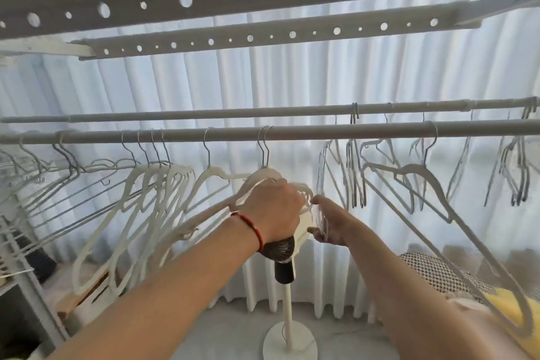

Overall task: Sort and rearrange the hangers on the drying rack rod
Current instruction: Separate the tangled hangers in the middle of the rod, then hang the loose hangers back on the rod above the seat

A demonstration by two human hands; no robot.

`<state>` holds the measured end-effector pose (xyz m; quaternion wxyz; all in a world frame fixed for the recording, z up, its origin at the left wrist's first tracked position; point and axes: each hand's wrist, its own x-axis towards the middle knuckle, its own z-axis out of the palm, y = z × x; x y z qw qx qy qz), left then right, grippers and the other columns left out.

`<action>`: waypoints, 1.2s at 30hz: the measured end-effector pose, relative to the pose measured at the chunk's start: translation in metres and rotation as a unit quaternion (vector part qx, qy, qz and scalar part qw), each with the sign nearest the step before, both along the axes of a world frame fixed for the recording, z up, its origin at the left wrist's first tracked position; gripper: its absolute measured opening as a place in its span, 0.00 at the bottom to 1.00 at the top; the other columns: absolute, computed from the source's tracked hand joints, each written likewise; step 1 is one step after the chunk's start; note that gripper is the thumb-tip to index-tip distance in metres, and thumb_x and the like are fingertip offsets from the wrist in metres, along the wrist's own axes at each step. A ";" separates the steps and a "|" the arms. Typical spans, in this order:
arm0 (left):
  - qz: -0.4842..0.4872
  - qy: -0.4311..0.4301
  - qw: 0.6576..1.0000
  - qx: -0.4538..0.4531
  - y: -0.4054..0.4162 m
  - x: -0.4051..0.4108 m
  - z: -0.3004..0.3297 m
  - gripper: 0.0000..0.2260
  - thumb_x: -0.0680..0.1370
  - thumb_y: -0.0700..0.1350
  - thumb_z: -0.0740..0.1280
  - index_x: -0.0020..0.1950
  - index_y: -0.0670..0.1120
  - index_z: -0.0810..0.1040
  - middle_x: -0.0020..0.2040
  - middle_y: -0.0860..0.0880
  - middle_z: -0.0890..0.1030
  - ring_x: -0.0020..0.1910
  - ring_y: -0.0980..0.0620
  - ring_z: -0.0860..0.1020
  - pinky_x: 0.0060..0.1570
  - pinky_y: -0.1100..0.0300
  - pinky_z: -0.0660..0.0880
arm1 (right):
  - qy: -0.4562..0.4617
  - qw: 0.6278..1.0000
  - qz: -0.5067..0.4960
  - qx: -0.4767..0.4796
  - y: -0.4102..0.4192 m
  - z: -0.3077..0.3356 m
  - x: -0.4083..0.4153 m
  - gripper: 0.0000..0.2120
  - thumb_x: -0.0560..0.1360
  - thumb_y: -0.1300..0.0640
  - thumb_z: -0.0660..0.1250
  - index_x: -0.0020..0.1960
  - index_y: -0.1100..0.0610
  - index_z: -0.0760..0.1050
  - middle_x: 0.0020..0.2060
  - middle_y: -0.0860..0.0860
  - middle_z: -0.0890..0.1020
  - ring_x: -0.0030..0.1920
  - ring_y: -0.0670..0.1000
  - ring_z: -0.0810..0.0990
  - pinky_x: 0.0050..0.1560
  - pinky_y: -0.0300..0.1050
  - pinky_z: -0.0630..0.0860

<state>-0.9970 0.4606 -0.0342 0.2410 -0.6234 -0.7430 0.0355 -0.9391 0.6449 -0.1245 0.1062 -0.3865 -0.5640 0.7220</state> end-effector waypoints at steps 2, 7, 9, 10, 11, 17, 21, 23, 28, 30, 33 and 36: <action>-0.017 -0.020 1.000 -0.006 -0.003 -0.003 -0.010 0.12 0.79 0.45 0.59 0.55 0.48 0.81 0.51 0.46 0.80 0.51 0.44 0.78 0.49 0.49 0.76 | -0.015 1.000 -0.014 0.001 -0.007 -0.016 0.015 0.14 0.80 0.47 0.61 0.56 0.57 0.70 0.50 0.63 0.76 0.40 0.54 0.76 0.28 0.40 0.70; -0.047 -0.008 0.999 0.001 -0.006 -0.017 -0.040 0.13 0.76 0.43 0.59 0.52 0.46 0.82 0.52 0.46 0.81 0.57 0.44 0.76 0.71 0.47 0.66 | -0.103 0.994 -0.007 0.047 -0.027 -0.072 0.065 0.34 0.78 0.43 0.64 0.79 0.54 0.58 0.73 0.61 0.64 0.52 0.56 0.83 0.26 0.40 0.72; -0.082 -0.017 0.996 0.020 -0.008 -0.017 -0.052 0.13 0.76 0.43 0.59 0.52 0.45 0.83 0.52 0.46 0.81 0.59 0.45 0.76 0.73 0.50 0.64 | -0.120 0.992 -0.004 0.026 -0.044 -0.094 0.093 0.33 0.78 0.44 0.65 0.77 0.55 0.58 0.66 0.62 0.68 0.43 0.54 0.82 0.25 0.40 0.71; -0.105 -0.047 0.993 0.026 -0.010 -0.015 -0.060 0.12 0.77 0.42 0.60 0.51 0.44 0.83 0.50 0.45 0.81 0.57 0.46 0.76 0.68 0.52 0.69 | -0.128 0.992 0.000 0.006 -0.057 -0.101 0.107 0.31 0.79 0.45 0.65 0.76 0.56 0.59 0.62 0.62 0.70 0.40 0.53 0.80 0.24 0.39 0.70; -0.131 -0.088 0.987 0.032 -0.011 -0.013 -0.070 0.11 0.78 0.41 0.61 0.50 0.43 0.83 0.49 0.45 0.81 0.53 0.46 0.77 0.62 0.53 0.74 | -0.140 0.990 -0.001 -0.004 -0.070 -0.106 0.121 0.29 0.79 0.46 0.64 0.74 0.57 0.60 0.59 0.62 0.71 0.40 0.53 0.80 0.24 0.38 0.69; -0.042 -0.315 0.937 -0.144 -0.017 0.024 -0.147 0.11 0.77 0.42 0.65 0.55 0.40 0.82 0.53 0.41 0.82 0.53 0.43 0.82 0.54 0.52 0.80 | -0.180 0.979 0.058 -0.081 -0.120 -0.116 0.207 0.28 0.77 0.43 0.68 0.62 0.65 0.69 0.50 0.63 0.81 0.29 0.49 0.75 0.24 0.38 0.69; 0.052 -0.327 0.879 -0.343 -0.039 0.034 -0.194 0.28 0.78 0.48 0.70 0.74 0.38 0.68 0.70 0.40 0.75 0.67 0.42 0.76 0.60 0.53 0.74 | -0.157 0.973 0.103 -0.133 -0.140 -0.120 0.254 0.31 0.69 0.43 0.75 0.62 0.62 0.69 0.52 0.63 0.81 0.29 0.48 0.73 0.23 0.37 0.68; 0.078 -0.351 0.865 -0.351 -0.051 0.029 -0.216 0.47 0.74 0.54 0.74 0.82 0.41 0.50 0.80 0.43 0.61 0.76 0.43 0.66 0.71 0.51 0.69 | -0.127 0.970 0.144 -0.151 -0.147 -0.125 0.277 0.35 0.68 0.42 0.76 0.65 0.63 0.72 0.56 0.65 0.81 0.30 0.49 0.74 0.24 0.38 0.69; 0.062 -0.394 0.871 -0.288 -0.093 0.042 -0.223 0.42 0.70 0.53 0.78 0.79 0.49 0.61 0.78 0.47 0.66 0.75 0.45 0.67 0.73 0.50 0.67 | -0.024 0.949 0.255 -0.182 -0.153 -0.140 0.320 0.37 0.73 0.42 0.70 0.72 0.67 0.72 0.57 0.67 0.80 0.32 0.50 0.73 0.24 0.38 0.65; 0.055 -0.380 0.890 -0.246 -0.112 0.055 -0.211 0.18 0.75 0.48 0.74 0.62 0.47 0.76 0.61 0.46 0.80 0.59 0.45 0.78 0.55 0.56 0.74 | 0.008 0.941 0.276 -0.194 -0.148 -0.150 0.328 0.38 0.75 0.43 0.67 0.73 0.70 0.68 0.61 0.68 0.79 0.33 0.51 0.75 0.26 0.41 0.64; 0.067 -0.358 0.906 -0.214 -0.145 0.063 -0.189 0.07 0.78 0.49 0.69 0.42 0.49 0.75 0.41 0.49 0.78 0.44 0.48 0.77 0.38 0.59 0.67 | -0.033 0.953 0.257 -0.158 -0.144 -0.156 0.331 0.38 0.72 0.41 0.72 0.71 0.68 0.73 0.67 0.68 0.77 0.51 0.60 0.80 0.38 0.44 0.73; 0.124 -0.398 0.884 -0.214 -0.178 0.069 -0.161 0.11 0.77 0.51 0.69 0.37 0.51 0.75 0.35 0.52 0.76 0.35 0.53 0.75 0.32 0.63 0.68 | -0.127 0.981 0.146 -0.004 -0.149 -0.154 0.319 0.43 0.60 0.33 0.82 0.61 0.64 0.81 0.51 0.60 0.85 0.46 0.56 0.84 0.40 0.48 0.81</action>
